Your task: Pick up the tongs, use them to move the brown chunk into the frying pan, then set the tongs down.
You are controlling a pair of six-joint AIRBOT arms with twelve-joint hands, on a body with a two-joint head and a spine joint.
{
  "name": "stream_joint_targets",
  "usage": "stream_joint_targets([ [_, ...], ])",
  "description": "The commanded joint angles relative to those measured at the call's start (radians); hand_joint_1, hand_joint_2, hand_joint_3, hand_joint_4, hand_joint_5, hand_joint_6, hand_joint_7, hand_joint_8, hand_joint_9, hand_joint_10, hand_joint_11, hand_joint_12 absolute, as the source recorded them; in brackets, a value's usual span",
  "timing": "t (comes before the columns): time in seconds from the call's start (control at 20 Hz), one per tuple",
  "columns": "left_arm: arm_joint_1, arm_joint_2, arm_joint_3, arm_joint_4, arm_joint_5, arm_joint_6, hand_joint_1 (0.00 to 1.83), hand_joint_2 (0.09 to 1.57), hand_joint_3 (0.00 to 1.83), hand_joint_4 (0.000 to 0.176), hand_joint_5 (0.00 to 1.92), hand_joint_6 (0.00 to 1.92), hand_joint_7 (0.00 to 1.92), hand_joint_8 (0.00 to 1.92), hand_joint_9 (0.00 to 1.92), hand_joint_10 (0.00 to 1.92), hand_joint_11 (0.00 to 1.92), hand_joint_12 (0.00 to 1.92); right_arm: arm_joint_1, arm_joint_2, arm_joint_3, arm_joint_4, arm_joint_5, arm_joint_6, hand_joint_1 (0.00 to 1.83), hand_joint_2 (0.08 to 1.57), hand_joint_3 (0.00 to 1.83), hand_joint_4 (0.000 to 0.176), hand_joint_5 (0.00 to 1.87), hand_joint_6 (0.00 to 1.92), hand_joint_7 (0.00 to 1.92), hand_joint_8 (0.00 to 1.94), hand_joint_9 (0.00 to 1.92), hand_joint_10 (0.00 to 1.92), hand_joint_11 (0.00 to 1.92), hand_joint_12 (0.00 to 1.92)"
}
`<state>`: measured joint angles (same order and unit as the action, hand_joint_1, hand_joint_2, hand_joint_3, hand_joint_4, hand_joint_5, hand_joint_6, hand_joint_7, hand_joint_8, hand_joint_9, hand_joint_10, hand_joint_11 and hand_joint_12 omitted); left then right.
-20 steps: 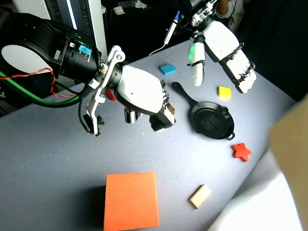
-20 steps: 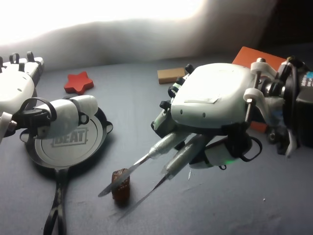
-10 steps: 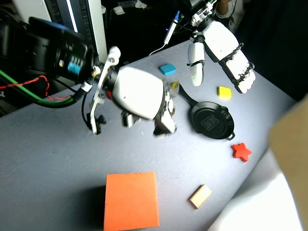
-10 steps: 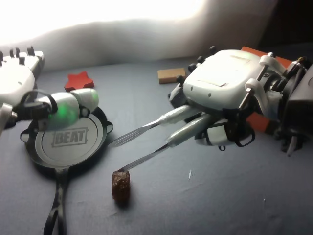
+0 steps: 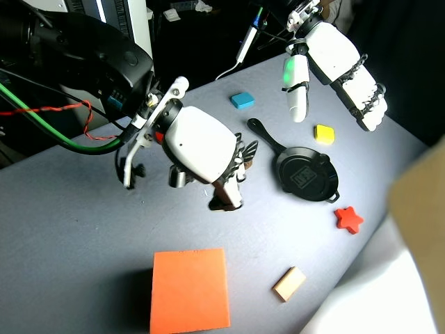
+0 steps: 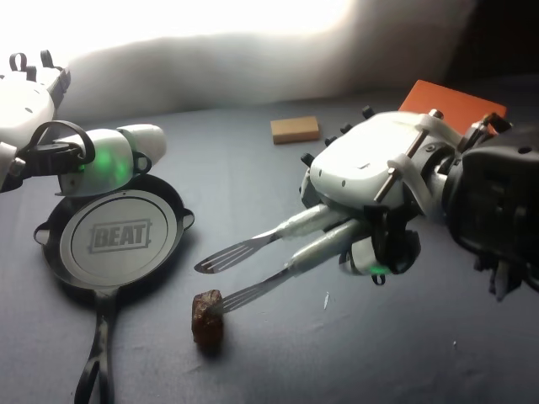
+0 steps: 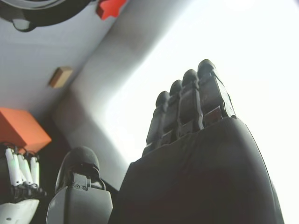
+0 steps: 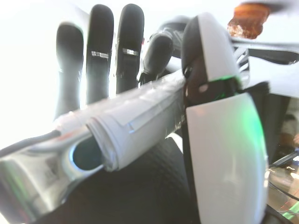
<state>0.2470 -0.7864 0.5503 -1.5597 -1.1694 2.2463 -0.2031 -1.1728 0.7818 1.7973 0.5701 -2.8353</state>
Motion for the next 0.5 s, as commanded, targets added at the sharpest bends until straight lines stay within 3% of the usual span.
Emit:
stream_joint_targets([
  [0.0,-0.012,0.011,0.004,0.090,-0.045,0.001,0.00,1.13,0.00,0.000,0.00,0.00,0.00,0.00,0.00,0.00,0.00,0.00,0.022,-0.002,-0.016,-0.044,0.032,-0.004,1.09,1.23,0.00,0.000,0.76,1.31,1.04,0.22,0.78,0.76,0.51,1.53],
  [0.45,-0.005,0.027,-0.001,0.091,-0.029,0.001,0.00,1.13,0.00,0.000,0.00,0.00,0.00,0.00,0.00,0.00,0.00,0.00,0.030,-0.086,-0.051,-0.044,0.253,0.069,1.10,1.22,0.00,0.000,0.77,1.29,1.01,0.21,0.75,0.74,0.47,1.54],
])
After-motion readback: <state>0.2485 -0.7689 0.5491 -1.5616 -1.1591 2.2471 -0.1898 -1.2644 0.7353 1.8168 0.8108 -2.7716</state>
